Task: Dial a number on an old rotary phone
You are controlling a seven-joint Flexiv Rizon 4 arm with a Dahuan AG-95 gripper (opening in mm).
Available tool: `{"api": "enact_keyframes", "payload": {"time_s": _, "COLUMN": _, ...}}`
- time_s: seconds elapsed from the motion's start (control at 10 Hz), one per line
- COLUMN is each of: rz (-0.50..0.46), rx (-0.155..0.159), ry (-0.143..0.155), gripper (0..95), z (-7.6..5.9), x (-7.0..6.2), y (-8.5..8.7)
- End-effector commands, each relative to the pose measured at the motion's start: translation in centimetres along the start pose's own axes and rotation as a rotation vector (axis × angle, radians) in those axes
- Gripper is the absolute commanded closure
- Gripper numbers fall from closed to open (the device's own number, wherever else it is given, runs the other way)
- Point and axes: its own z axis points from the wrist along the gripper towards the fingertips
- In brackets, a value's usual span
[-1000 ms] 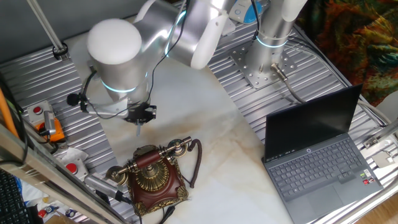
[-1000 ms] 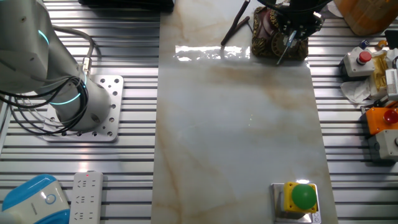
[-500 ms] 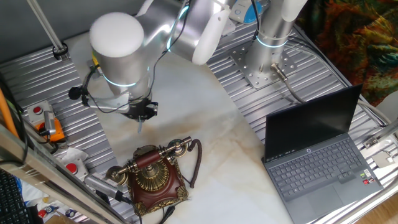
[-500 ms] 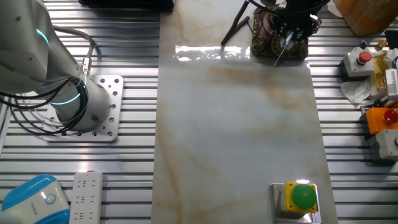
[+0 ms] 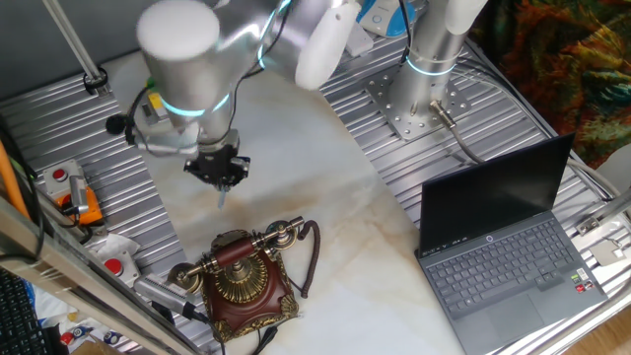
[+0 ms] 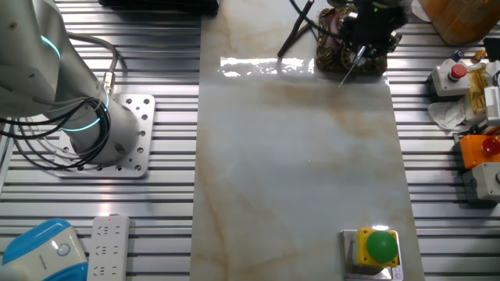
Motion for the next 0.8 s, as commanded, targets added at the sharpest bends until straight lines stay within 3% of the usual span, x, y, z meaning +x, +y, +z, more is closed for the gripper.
{"api": "enact_keyframes", "payload": {"time_s": 0.1, "rz": -0.007, "rx": -0.015, "ry": -0.019, "gripper": 95.0, "z": 0.3, "x": 0.5, "y": -0.1}}
{"api": "enact_keyframes", "payload": {"time_s": 0.4, "rz": -0.022, "rx": -0.019, "ry": -0.045, "gripper": 95.0, "z": 1.2, "x": 1.2, "y": -0.1}}
{"api": "enact_keyframes", "payload": {"time_s": 0.7, "rz": -0.041, "rx": -0.015, "ry": -0.024, "gripper": 95.0, "z": 1.3, "x": 1.3, "y": 0.0}}
{"api": "enact_keyframes", "payload": {"time_s": 0.8, "rz": -0.073, "rx": -0.009, "ry": 0.003, "gripper": 95.0, "z": 1.3, "x": 1.3, "y": -0.1}}
